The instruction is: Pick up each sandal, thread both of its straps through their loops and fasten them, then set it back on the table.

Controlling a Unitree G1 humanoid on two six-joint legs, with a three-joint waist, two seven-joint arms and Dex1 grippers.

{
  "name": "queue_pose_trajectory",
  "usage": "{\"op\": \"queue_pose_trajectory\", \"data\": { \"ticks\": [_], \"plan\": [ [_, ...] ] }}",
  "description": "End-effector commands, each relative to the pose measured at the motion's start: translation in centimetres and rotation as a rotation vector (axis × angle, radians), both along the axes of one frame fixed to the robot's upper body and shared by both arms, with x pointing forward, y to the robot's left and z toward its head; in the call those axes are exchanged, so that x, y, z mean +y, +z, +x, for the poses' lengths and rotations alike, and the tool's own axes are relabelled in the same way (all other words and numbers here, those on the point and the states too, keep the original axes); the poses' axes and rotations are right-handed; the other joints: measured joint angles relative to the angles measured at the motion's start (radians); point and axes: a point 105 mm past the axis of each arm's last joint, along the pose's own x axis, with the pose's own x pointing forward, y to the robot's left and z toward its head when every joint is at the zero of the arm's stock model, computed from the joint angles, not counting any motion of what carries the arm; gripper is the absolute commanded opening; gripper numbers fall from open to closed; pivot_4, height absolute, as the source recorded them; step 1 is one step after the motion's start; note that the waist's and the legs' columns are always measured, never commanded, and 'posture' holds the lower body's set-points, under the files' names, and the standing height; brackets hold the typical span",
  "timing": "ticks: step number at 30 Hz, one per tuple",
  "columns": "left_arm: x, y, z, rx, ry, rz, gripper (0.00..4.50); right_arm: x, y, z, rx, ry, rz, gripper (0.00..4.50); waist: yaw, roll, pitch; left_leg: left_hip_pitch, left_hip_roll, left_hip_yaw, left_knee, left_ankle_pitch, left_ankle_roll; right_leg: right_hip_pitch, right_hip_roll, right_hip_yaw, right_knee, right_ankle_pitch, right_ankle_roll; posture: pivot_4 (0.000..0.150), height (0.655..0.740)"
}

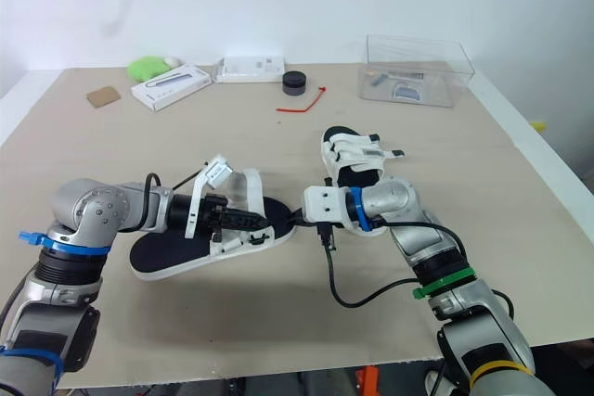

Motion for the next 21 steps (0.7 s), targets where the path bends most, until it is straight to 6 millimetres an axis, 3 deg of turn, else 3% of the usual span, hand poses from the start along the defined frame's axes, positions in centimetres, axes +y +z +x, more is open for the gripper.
{"op": "queue_pose_trajectory", "data": {
  "ticks": [1,11,16,21],
  "plan": [
    [-0.2,0.0,-0.1,-0.034,-0.014,-0.005,0.01,-0.9,-1.1,0.1,0.023,-0.026,-0.053,0.00,0.000,0.000,0.000,0.000,0.000,0.000,0.000,0.000,0.000,0.000,0.000,0.000,0.000,0.000,0.000,0.150,0.7400],
    [-0.2,-0.5,-1.9,-0.065,-0.109,0.010,0.01,-1.0,-1.0,0.1,0.023,-0.029,-0.057,0.00,0.000,0.000,0.000,0.000,0.000,0.000,0.000,0.000,0.000,0.001,0.000,0.000,0.000,0.000,0.000,0.150,0.7400],
    [0.2,0.8,-1.8,-0.118,-0.132,-0.021,1.86,-1.2,-1.0,0.3,0.022,-0.032,-0.062,0.00,0.000,0.000,0.000,0.000,0.000,0.000,0.000,0.000,0.000,0.000,0.000,0.000,0.000,-0.001,0.000,0.150,0.7400],
    [1.3,2.6,-1.4,-0.158,-0.135,-0.042,1.86,-1.2,-0.9,0.3,0.021,-0.031,-0.062,0.00,0.000,0.000,0.000,0.000,0.000,0.000,0.000,0.000,0.000,0.000,0.001,0.000,0.000,0.000,0.000,0.150,0.7400]
  ]
}}
